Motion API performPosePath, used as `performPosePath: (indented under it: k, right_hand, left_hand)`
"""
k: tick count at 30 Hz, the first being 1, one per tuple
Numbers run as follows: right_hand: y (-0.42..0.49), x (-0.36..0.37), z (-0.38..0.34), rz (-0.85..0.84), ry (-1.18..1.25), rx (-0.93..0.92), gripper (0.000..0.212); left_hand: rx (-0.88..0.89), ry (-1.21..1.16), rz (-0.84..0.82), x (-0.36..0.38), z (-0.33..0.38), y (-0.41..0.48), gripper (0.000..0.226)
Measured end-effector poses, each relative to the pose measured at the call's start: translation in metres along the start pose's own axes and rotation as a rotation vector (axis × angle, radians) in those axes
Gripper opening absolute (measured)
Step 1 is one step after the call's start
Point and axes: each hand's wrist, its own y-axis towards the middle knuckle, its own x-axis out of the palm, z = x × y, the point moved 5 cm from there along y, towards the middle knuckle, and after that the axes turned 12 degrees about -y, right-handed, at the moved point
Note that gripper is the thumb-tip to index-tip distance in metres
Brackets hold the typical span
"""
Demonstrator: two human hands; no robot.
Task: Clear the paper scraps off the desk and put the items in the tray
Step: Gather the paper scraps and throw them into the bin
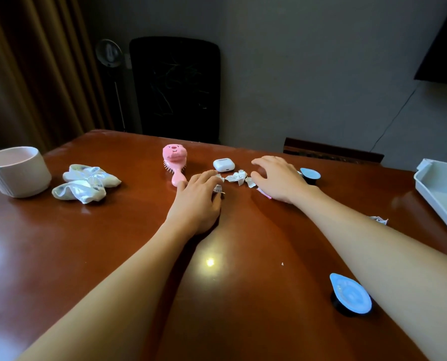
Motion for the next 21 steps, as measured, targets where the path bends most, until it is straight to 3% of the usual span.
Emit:
performPosePath:
  k: [6,17,21]
  right_hand:
    - [0.008,0.013,0.012,-0.139,0.043,0.151,0.062]
    - [0.009,0.012,-0.002,-0.177,0.084,-0.011,0.060]
    - [0.011,0.003,-0.010,-0.066,0.082,-0.075,0.050]
  left_hand:
    - [-0.018,-0.018,-0.022,0.003,-0.002,0.002,0.040]
    - [-0.039,-0.050,-0.044,0.002,-0.004,0.003,0.042]
    - [-0.033,-0.056,-0.027,0.002,-0.005,0.003,0.041]
